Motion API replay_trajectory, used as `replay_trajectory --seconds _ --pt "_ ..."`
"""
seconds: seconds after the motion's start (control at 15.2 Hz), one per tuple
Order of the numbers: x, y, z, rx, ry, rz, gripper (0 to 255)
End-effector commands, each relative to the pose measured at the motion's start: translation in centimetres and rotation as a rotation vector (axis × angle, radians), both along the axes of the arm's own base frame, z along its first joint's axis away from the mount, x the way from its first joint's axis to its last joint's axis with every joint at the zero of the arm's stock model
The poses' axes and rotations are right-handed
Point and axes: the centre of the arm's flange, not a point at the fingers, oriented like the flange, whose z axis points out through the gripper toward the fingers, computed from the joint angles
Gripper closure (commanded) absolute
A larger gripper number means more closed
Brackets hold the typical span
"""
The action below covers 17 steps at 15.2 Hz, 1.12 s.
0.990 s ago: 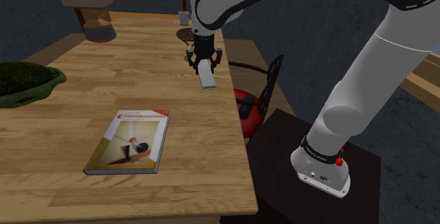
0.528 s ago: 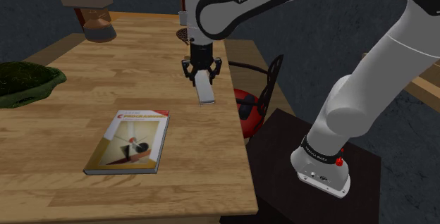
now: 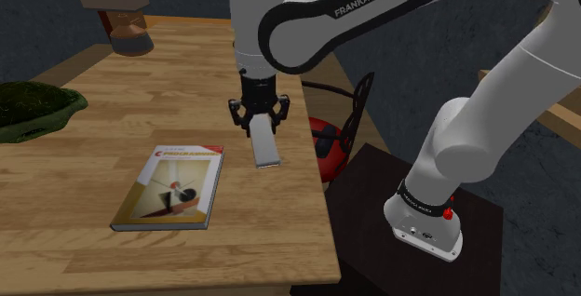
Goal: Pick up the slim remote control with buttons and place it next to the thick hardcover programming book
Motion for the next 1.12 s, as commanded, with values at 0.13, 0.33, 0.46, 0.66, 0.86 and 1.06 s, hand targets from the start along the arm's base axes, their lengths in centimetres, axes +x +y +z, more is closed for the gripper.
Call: replay_trajectory --seconds 0.13,0.33,0.46,0.66,0.86,1.06 --pt "-3.1 4.6 0.0 0.000 0.000 -0.001 255" --pt "-5.3 7.9 0.0 0.000 0.000 -0.001 255" --pt "-6.8 10.0 0.0 0.000 0.000 -0.001 255" --pt "-9.1 13.3 0.0 0.000 0.000 -0.001 255" --pt "-11.4 16.5 0.0 0.000 0.000 -0.001 255" --pt "-13.5 19.6 0.0 0.000 0.000 -0.001 255"
